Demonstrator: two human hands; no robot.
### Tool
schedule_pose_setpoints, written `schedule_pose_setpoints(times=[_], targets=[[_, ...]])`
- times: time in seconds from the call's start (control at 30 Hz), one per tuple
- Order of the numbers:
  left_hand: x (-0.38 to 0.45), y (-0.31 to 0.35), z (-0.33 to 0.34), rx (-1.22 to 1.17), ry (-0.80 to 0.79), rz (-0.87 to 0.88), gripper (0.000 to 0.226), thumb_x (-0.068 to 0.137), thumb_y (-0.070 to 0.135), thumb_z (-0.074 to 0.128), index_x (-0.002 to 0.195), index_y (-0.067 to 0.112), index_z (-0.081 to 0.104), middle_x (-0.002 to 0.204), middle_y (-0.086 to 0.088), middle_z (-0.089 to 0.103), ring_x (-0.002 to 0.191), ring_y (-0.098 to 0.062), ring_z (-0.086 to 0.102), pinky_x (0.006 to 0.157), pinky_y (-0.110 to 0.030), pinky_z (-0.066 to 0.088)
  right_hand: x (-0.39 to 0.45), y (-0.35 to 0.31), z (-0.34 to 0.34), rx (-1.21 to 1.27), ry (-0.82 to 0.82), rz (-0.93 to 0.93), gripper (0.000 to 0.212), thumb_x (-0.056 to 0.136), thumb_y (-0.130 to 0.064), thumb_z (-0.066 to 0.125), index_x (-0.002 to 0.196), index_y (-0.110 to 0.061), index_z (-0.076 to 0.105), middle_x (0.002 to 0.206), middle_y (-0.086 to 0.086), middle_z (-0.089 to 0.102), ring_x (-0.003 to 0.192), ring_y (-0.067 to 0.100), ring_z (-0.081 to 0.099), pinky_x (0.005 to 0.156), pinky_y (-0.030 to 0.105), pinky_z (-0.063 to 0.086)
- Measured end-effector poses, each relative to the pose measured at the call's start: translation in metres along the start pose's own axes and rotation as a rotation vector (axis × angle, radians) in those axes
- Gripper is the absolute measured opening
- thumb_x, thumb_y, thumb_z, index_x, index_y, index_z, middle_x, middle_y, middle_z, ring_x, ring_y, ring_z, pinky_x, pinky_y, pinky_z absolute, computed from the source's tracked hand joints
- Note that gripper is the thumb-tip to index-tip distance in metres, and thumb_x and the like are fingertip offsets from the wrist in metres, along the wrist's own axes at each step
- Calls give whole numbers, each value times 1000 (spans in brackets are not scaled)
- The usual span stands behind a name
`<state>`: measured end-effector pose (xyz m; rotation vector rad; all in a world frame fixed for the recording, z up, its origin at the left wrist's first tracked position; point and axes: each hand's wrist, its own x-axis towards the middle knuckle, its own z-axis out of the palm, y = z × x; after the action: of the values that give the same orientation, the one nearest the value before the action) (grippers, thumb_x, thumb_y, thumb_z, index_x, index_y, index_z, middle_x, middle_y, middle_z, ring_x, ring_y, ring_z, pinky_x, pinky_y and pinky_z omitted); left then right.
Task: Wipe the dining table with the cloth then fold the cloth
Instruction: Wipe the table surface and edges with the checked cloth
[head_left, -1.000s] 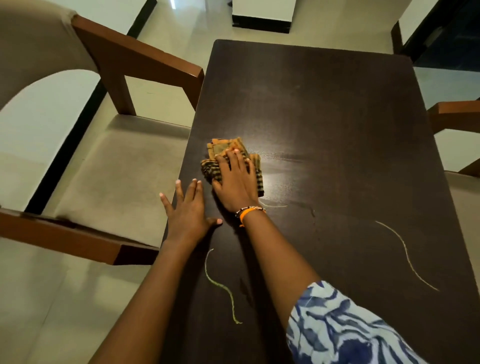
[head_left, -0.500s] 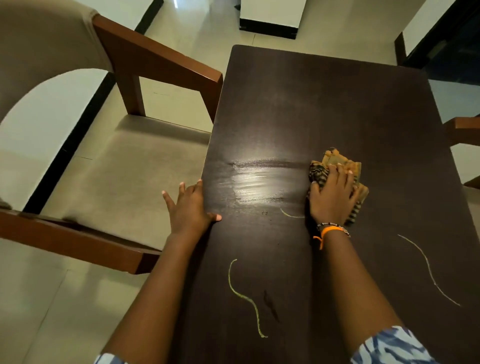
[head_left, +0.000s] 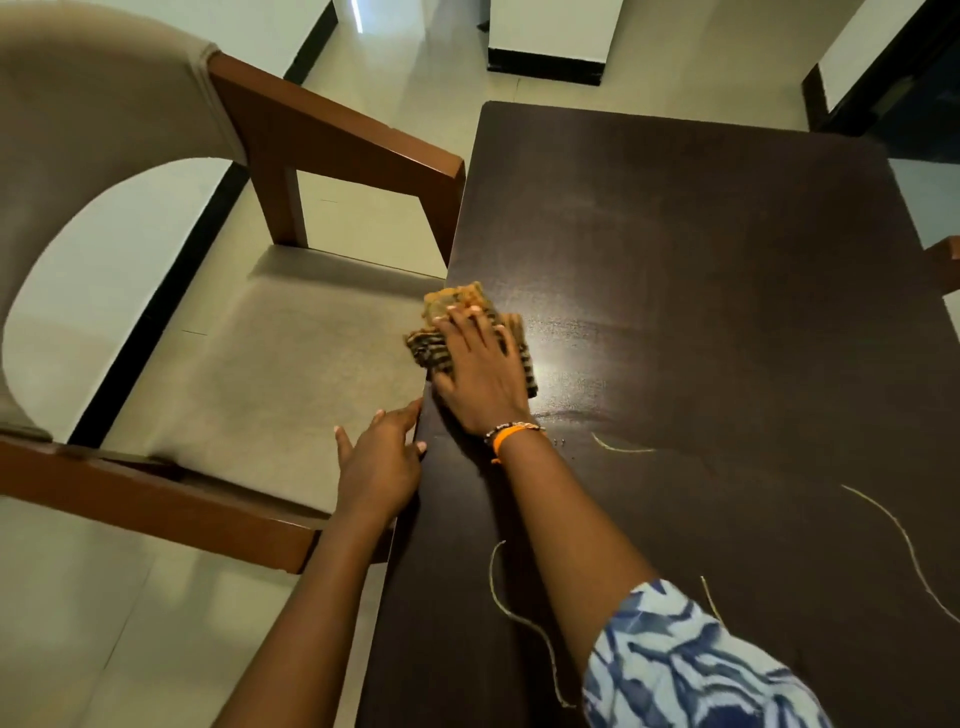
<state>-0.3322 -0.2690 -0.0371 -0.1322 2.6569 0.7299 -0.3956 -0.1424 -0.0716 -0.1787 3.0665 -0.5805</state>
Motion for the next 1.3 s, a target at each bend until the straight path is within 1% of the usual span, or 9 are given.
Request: schedule_pose_setpoints(times=[0.13,0.27,0.37,0.47,0.63,0.83,1.0,1.13,1.3], targets=[[6,-5,1,-112,37,-12,47,92,8,53,136,25,48,130,-3,60,128,-22,49,120,-48,6,-14,63,-21,-56,62,196,60,87,-32,49,142,-20,29,154,3,23,144,23,13,116,49,5],[13,-17,6,-273,48,-7,47,86,6,61,129,26,56,132,-2,59,128,-23,49,112,-50,30,-33,123,-48,-84,167,477,56,89,-31,49,141,-17,32,153,5,26,143,23,14,115,48,11],[15,-20,7,-335,36,-7,47,85,4,62,127,23,58,132,-1,58,127,-22,51,108,-41,39,-29,123,-49,-76,175,597,57,90,-31,48,142,-16,30,154,5,23,144,24,10,115,49,8],[16,-21,7,-371,14,-12,47,85,3,62,127,23,58,133,0,58,125,-21,52,105,-37,42,-13,94,-36,-92,153,530,59,89,-33,49,142,-16,29,154,6,23,144,26,11,115,51,7],[19,-23,4,-288,-21,-1,45,88,10,60,128,30,56,136,7,55,130,-18,47,112,-52,29,28,25,-6,-86,48,228,60,87,-37,49,142,-21,31,153,4,24,144,25,11,115,54,4],[1,-13,-5,-72,-40,-4,46,93,13,51,136,28,47,140,4,50,131,-19,45,118,-49,8,28,5,0,-81,-21,147,61,88,-37,48,143,-21,28,155,3,21,144,25,8,115,53,3],[-25,-16,-3,-73,79,-61,37,93,11,49,128,21,57,128,-4,61,119,-23,56,111,-50,30,-35,-34,13,3,-101,12,61,87,-35,48,143,-20,30,155,3,20,145,24,6,114,49,3],[-41,-18,4,-39,82,-34,37,91,14,56,127,20,59,125,-6,63,116,-26,56,110,-50,33,-71,-27,14,-21,-67,-39,64,80,-44,27,138,-20,39,150,2,33,142,26,19,114,47,14],[-42,-19,1,231,-88,67,58,90,24,58,143,27,35,141,1,46,129,-21,44,117,-51,4,-93,34,-11,-71,2,105,66,75,-41,31,137,-21,41,149,4,36,141,26,24,111,41,10]])
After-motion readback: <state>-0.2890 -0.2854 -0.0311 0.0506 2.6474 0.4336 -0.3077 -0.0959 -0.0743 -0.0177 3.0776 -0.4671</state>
